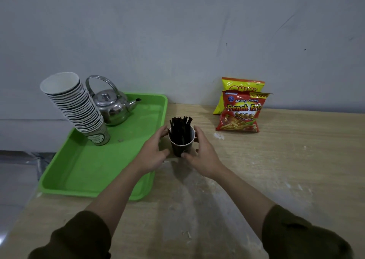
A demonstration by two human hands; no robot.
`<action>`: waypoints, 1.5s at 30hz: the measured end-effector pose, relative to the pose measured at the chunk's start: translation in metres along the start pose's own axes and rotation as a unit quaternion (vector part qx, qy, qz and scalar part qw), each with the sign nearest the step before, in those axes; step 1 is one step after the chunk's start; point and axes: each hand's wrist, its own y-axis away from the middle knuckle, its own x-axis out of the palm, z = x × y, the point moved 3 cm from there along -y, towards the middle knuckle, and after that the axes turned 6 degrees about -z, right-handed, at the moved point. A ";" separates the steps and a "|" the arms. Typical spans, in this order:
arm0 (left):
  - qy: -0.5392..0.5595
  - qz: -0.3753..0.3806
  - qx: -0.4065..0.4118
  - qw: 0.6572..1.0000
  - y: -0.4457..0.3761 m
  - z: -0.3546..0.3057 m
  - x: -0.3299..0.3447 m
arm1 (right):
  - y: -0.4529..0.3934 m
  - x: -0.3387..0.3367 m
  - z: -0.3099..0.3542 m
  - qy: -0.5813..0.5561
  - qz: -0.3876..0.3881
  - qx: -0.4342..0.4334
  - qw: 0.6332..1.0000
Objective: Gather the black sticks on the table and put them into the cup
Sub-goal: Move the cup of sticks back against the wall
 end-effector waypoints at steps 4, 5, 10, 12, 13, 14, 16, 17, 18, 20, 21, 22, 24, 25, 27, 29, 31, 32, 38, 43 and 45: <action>-0.008 0.000 0.002 1.000 -0.004 0.002 0.000 | -0.004 0.010 -0.009 -0.037 -0.017 0.014 0.999; -0.013 0.000 0.002 1.000 -0.006 0.002 -0.001 | -0.005 0.012 -0.011 -0.041 -0.021 0.018 0.999; -0.047 0.002 0.032 0.998 -0.022 0.001 -0.005 | -0.017 0.015 -0.019 -0.051 -0.031 0.019 0.998; -0.051 0.007 0.030 0.998 -0.033 0.001 -0.006 | -0.029 0.013 -0.018 -0.051 -0.036 0.009 0.998; -0.055 0.007 0.034 0.998 -0.039 0.000 -0.006 | -0.037 0.012 -0.017 -0.051 -0.041 0.003 0.998; -0.060 0.007 0.041 0.997 -0.047 -0.002 -0.005 | -0.046 0.010 -0.018 -0.050 -0.049 -0.003 0.998; -0.069 0.005 0.053 0.996 -0.063 -0.007 -0.002 | -0.065 0.007 -0.019 -0.048 -0.065 -0.013 0.997; -0.069 0.007 0.057 0.996 -0.072 -0.010 -0.001 | -0.074 0.005 -0.020 -0.046 -0.070 -0.017 0.996; -0.066 0.009 0.060 0.996 -0.081 -0.012 0.000 | -0.083 0.004 -0.021 -0.043 -0.074 -0.019 0.996; -0.060 0.008 0.064 0.996 -0.100 -0.012 0.003 | -0.099 0.001 -0.024 -0.030 -0.089 -0.026 0.995; -0.058 0.008 0.066 0.996 -0.109 -0.012 0.004 | -0.106 0.000 -0.026 -0.026 -0.098 -0.031 0.994; -0.057 0.009 0.067 0.996 -0.116 -0.012 0.005 | -0.113 -0.001 -0.028 -0.024 -0.104 -0.033 0.994; -0.063 0.007 0.070 0.996 -0.129 -0.012 0.008 | -0.125 -0.001 -0.033 -0.017 -0.118 -0.029 0.993; -0.065 0.005 0.074 0.995 -0.134 -0.013 0.010 | -0.129 -0.001 -0.035 -0.014 -0.122 -0.024 0.992; -0.067 0.003 0.080 0.995 -0.144 -0.013 0.012 | -0.137 -0.001 -0.038 -0.010 -0.126 -0.014 0.992; -0.074 0.003 0.078 0.994 -0.150 -0.012 0.013 | -0.141 0.000 -0.040 -0.009 -0.129 -0.007 0.992; -0.083 0.004 0.075 0.994 -0.153 -0.011 0.014 | -0.144 0.001 -0.043 -0.009 -0.129 0.001 0.992; -0.087 0.005 0.072 0.994 -0.153 -0.010 0.014 | -0.145 0.000 -0.044 -0.009 -0.128 0.006 0.992; -0.102 0.000 0.069 0.992 -0.156 -0.005 0.017 | -0.145 -0.002 -0.049 -0.013 -0.127 0.014 0.992; -0.089 -0.001 0.064 0.994 -0.158 0.001 0.018 | -0.148 0.003 -0.055 -0.008 -0.130 0.022 0.991; -0.086 0.001 0.064 0.994 -0.158 0.000 0.018 | -0.149 0.005 -0.056 -0.010 -0.122 0.028 0.992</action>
